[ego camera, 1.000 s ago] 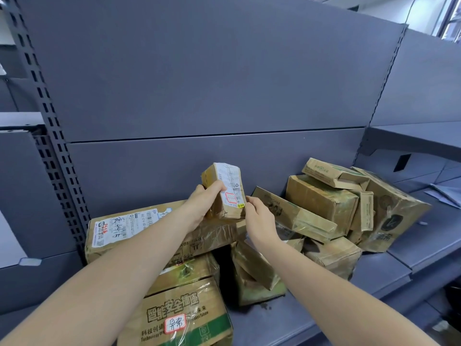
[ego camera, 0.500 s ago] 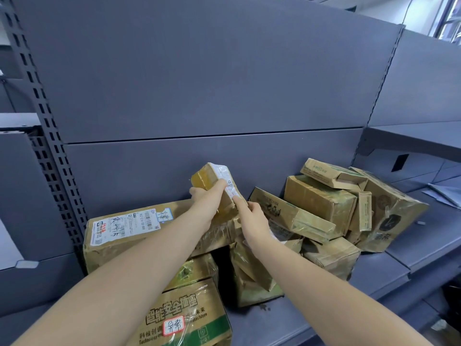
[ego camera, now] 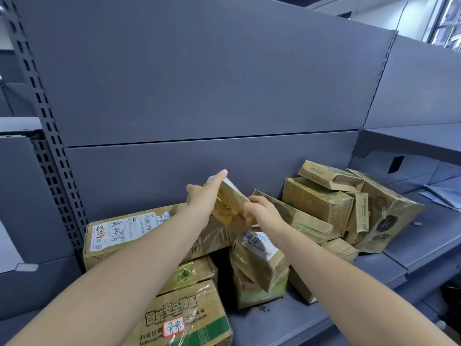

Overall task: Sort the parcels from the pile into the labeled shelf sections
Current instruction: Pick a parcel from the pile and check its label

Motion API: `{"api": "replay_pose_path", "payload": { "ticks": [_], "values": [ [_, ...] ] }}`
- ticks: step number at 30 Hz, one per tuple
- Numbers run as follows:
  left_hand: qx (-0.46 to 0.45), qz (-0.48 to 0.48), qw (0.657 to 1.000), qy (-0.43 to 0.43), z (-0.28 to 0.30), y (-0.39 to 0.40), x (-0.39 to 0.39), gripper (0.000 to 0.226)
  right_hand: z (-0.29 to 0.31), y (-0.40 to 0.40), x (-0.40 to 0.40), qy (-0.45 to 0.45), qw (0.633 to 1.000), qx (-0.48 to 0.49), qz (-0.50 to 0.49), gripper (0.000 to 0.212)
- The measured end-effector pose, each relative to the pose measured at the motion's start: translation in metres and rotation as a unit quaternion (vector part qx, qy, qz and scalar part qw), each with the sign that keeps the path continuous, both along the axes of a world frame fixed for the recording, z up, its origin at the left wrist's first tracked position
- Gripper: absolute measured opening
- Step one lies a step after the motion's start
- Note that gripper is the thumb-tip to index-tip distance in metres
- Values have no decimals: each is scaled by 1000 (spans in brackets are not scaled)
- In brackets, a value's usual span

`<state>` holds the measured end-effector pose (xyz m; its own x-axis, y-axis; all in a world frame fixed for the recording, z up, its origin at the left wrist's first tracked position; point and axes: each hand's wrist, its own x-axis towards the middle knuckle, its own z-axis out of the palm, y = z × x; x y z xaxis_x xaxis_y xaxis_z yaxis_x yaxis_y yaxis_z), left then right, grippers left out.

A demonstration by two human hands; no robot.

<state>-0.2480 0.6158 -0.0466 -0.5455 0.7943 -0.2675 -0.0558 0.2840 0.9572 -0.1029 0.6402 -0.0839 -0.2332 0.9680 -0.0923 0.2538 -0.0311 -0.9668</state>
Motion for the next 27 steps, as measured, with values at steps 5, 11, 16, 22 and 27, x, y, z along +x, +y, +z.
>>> {"api": "replay_pose_path", "payload": {
  "ticks": [5,11,16,22,27],
  "values": [
    [-10,-35,999,1,2,-3,-17,100,8,3,16,-101,992,26,74,66],
    [-54,-151,987,18,-7,-7,-27,51,19,8,18,-259,948,113,146,73],
    [-89,-246,962,80,-13,-11,-29,39,19,13,19,-330,914,176,159,70],
    [-139,-285,932,177,-18,-10,-22,42,16,10,17,-326,914,219,103,70],
    [-98,-241,941,217,-32,-2,-16,49,9,5,11,-236,949,207,-18,56]
  ]
}}
